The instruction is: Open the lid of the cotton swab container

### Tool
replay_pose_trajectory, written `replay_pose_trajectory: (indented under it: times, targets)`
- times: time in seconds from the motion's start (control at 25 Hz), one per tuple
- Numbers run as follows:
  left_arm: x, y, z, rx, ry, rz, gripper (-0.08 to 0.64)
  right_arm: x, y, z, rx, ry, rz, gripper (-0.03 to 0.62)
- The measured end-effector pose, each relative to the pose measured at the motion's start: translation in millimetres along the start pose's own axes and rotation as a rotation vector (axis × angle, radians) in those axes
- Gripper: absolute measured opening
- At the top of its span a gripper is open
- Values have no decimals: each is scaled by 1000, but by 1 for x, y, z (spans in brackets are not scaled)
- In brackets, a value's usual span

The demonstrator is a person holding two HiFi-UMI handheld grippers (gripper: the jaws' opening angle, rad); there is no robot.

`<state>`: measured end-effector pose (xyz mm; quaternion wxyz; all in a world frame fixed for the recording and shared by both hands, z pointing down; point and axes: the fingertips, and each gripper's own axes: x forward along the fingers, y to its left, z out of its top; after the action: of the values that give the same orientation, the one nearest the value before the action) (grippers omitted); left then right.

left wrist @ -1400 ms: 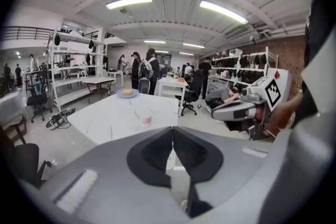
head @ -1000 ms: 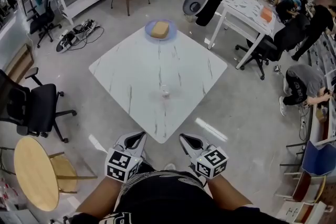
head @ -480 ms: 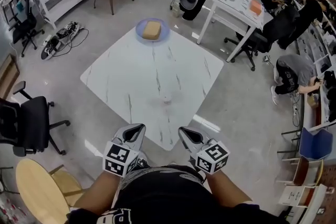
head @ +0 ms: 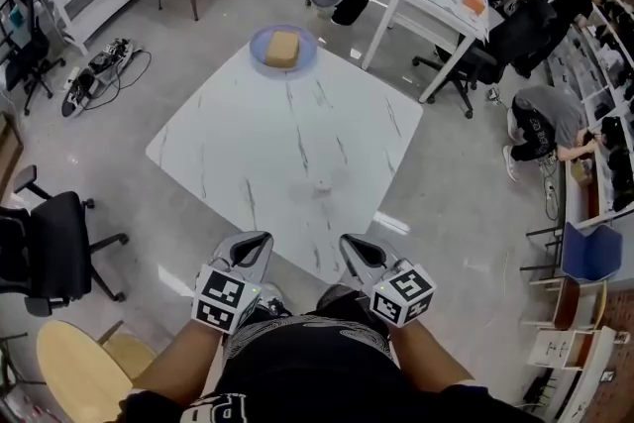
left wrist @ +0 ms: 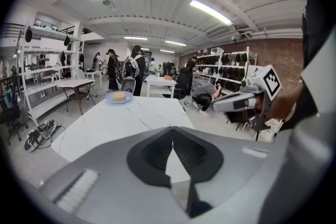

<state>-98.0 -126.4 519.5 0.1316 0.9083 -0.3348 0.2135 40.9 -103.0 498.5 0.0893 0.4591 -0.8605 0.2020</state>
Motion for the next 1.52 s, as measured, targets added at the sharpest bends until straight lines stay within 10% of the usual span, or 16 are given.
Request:
replay_pose_trajectory:
  times: [1.52]
  targets:
    - [49,-18,34,31,17,75,162,14,-51,22,-25,16,125,0]
